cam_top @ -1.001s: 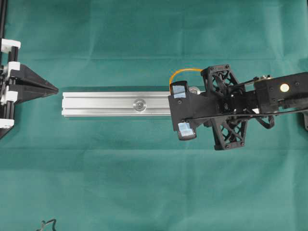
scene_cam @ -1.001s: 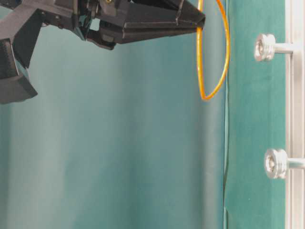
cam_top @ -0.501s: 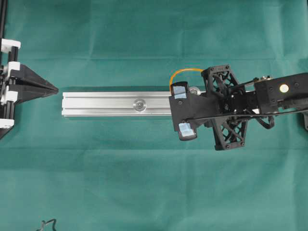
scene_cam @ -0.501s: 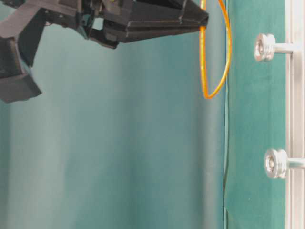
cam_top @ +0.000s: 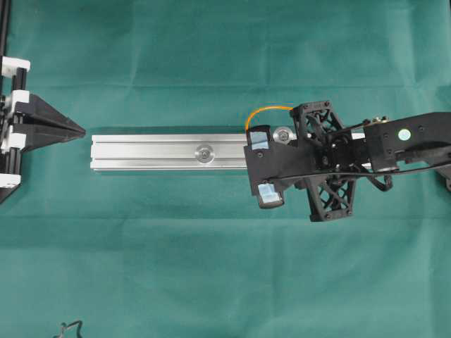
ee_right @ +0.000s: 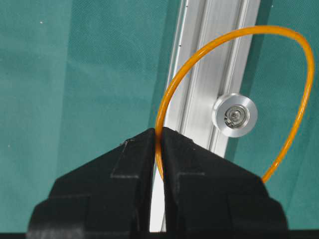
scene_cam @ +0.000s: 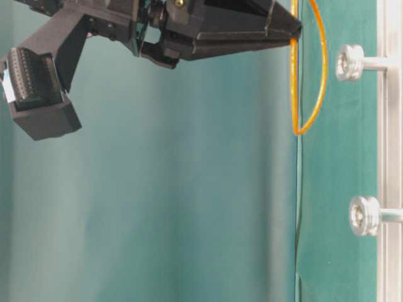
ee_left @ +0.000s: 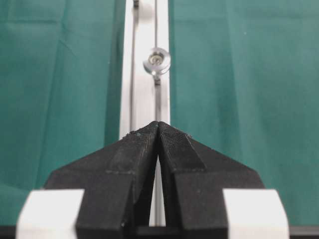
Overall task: Hook the rubber onto the shaft.
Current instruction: 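Carry the band leftward along the rail toward the right metal stud, then loop the band over the right stud, moving the gripper down past it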
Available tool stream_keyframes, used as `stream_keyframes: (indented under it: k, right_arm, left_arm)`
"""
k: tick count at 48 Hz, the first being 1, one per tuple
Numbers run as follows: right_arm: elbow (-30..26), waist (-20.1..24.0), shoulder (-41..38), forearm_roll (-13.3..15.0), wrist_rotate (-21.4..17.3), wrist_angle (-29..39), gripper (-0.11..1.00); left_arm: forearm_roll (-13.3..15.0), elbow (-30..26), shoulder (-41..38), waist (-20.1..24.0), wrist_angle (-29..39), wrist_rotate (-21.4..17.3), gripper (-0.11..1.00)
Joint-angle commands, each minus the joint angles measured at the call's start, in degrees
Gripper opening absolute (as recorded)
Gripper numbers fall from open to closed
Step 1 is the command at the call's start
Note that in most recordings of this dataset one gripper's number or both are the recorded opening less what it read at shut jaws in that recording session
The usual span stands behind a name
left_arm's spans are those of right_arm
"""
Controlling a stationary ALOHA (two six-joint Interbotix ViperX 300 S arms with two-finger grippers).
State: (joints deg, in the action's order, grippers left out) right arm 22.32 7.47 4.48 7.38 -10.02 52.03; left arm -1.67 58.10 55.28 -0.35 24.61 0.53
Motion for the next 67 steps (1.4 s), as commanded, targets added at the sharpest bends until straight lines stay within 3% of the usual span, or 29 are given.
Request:
stream_keyframes:
  k: [1, 67]
  right_arm:
    - [-0.5, 0.0, 0.6, 0.2, -0.1, -0.6, 0.07]
    - [-0.5, 1.9, -0.1, -0.4, -0.4, -2.4, 0.07]
  left_arm:
    - [-0.2, -1.8, -0.4, -0.1, -0.3, 0.0, 0.0]
    - [-0.2, -1.8, -0.4, -0.1, -0.3, 0.0, 0.0]
